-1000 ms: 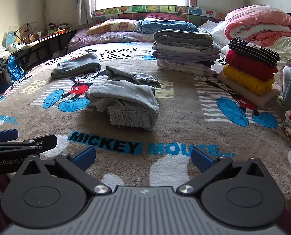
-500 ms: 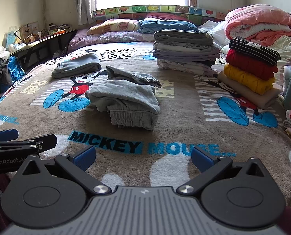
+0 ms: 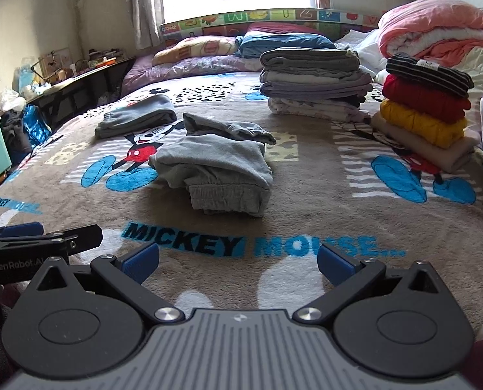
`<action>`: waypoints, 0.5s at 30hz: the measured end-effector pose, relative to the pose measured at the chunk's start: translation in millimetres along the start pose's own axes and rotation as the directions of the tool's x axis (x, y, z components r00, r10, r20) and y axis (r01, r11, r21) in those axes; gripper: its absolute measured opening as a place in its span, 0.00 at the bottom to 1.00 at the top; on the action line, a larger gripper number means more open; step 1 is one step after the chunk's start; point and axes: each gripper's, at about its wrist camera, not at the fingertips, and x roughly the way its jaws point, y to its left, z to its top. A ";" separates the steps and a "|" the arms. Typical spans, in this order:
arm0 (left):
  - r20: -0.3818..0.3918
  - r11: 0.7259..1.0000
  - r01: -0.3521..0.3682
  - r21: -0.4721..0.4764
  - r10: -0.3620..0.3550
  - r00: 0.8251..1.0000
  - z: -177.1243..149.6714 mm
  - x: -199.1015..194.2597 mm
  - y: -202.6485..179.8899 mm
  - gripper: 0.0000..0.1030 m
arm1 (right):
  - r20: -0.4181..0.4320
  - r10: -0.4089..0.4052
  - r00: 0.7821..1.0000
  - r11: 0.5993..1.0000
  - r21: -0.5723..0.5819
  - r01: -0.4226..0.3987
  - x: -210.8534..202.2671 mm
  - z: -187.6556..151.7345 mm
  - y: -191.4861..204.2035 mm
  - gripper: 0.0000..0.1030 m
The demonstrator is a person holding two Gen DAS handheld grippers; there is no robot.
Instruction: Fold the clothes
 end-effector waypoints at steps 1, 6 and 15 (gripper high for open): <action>0.002 1.000 0.011 -0.002 -0.011 1.000 -0.4 1.5 0.8 1.00 | 0.006 0.009 1.000 1.000 0.000 -0.009 1.2 -0.3 -0.7 1.00; -0.009 0.999 0.034 -0.009 -0.034 0.999 -5.5 13.7 3.2 1.00 | 0.052 0.010 0.999 1.000 -0.028 -0.009 12.8 0.2 -2.6 1.00; -0.078 0.998 0.023 -0.057 -0.027 0.997 -10.1 39.6 20.7 1.00 | 0.049 0.055 0.997 0.997 -0.059 -0.052 59.6 5.5 -22.0 1.00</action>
